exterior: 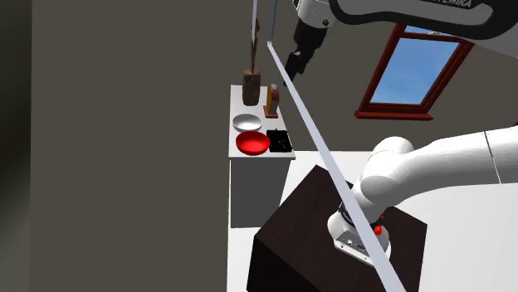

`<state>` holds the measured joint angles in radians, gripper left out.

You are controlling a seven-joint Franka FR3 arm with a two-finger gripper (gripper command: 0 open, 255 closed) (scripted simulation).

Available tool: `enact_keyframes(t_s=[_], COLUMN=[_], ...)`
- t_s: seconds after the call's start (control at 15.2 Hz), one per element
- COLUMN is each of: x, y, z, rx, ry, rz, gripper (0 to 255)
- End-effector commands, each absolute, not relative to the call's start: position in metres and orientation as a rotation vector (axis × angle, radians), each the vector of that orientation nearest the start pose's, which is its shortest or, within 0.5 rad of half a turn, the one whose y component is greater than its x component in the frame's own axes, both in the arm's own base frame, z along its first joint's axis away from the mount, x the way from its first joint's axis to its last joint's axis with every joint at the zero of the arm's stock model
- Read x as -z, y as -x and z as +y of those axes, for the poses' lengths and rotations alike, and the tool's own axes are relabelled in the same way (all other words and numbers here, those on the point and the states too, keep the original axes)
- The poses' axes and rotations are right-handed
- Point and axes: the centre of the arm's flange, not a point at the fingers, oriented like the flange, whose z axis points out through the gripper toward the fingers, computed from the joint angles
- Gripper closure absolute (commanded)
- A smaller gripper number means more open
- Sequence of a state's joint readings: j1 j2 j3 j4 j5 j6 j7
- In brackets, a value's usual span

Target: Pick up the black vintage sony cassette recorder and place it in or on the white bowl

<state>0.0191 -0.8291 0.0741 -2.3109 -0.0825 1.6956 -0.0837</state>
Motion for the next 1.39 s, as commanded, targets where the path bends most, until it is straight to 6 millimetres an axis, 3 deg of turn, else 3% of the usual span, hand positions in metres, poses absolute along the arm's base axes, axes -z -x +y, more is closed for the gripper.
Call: enact_keyframes(t_s=[0.0, 1.32], x=[-0.638, -0.439], y=[-0.306, -0.401], z=[0.030, -0.137], rx=[0.346, 0.225], ry=[3.251, 3.132], rz=[-0.261, -0.099], gripper=[0, 0])
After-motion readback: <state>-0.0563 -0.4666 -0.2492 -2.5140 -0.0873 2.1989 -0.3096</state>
